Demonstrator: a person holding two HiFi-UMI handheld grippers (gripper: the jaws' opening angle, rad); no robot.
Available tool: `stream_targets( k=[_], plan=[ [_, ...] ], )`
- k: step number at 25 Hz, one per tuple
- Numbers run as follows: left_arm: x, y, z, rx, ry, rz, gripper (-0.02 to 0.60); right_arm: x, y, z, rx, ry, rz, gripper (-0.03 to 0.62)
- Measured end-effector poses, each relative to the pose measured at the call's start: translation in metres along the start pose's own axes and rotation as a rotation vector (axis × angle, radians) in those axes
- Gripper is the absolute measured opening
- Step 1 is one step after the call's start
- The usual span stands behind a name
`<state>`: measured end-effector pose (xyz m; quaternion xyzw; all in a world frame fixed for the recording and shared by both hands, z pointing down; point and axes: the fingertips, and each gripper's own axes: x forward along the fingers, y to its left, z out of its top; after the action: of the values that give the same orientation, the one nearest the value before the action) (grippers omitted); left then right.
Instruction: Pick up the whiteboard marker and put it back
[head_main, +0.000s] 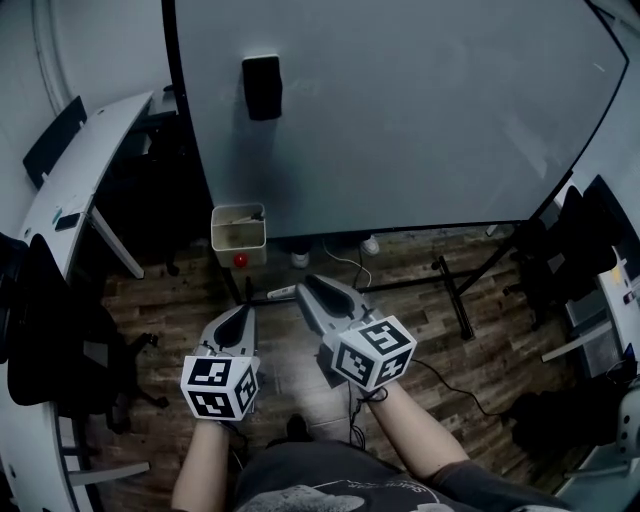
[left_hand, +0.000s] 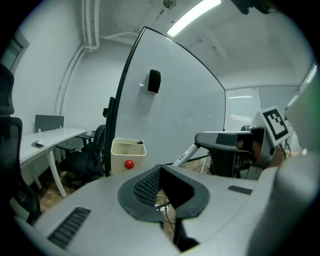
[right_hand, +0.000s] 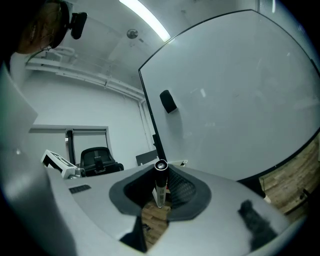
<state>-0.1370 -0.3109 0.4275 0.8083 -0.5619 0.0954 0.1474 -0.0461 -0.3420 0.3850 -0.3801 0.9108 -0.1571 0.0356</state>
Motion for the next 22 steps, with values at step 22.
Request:
stream_targets(
  k=[22],
  plan=[
    [-0.117,-0.117,-0.065,-0.019,-0.006,0.01,0.014,-0.167,0.064,-0.051,-0.013,0.058,0.031,0.083]
  ],
)
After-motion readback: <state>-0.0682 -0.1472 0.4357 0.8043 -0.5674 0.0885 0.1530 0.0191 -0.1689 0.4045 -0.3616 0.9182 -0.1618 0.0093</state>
